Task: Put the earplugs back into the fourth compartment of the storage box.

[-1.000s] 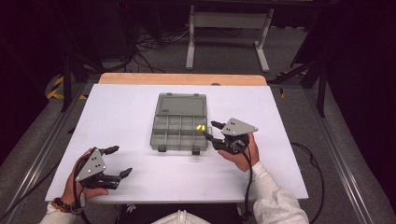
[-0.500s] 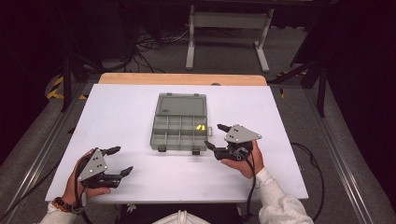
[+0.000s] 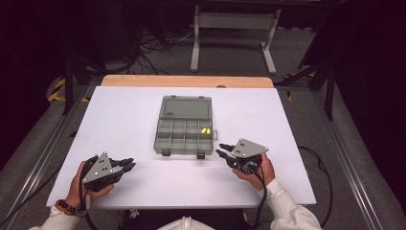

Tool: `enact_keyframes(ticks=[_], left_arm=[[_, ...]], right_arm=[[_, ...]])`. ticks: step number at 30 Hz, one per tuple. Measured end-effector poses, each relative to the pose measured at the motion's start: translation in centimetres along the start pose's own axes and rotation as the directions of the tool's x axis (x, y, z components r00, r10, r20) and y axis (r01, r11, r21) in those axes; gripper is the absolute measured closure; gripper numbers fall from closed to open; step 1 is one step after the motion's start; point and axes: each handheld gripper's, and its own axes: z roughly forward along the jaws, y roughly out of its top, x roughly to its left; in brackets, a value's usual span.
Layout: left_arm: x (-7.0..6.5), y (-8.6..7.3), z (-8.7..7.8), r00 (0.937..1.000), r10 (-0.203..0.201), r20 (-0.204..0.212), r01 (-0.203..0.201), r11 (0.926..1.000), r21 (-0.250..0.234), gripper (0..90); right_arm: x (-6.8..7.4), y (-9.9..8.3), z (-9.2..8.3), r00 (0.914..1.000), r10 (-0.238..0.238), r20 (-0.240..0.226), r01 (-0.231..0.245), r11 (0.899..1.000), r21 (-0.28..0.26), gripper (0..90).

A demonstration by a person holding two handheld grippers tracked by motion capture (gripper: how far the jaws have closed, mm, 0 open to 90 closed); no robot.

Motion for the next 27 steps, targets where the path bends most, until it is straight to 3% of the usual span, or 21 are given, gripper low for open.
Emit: enact_keyframes(ticks=[4,11,17,22,27], left_arm=[[0.5,0.3,0.7,0.9999,0.01,0.006,-0.01,0.9995,0.028,89.6],[2.2,1.0,2.1,0.9998,0.016,-0.011,-0.016,0.998,0.061,89.9],[4.1,2.0,3.4,0.9978,0.04,-0.053,-0.036,0.9965,0.076,89.6],[5.6,2.8,4.2,0.9968,0.044,-0.066,-0.04,0.9969,0.068,89.4],[6.7,3.4,5.1,0.9965,0.048,-0.068,-0.043,0.9964,0.074,89.5]], right_arm=[[-0.3,-0.4,-0.1,0.9999,0.01,-0.014,-0.01,1.0,0.011,90.0],[-1.5,-1.0,0.4,0.9996,0.023,0.014,-0.024,0.998,0.06,90.0],[-3.8,-1.8,1.2,0.9949,0.043,0.091,-0.05,0.996,0.08,90.0],[-4.9,-1.4,2.1,0.9919,0.037,0.121,-0.048,0.994,0.095,90.0],[-6.3,-0.9,2.9,0.9898,0.065,0.127,-0.077,0.993,0.094,90.0]])
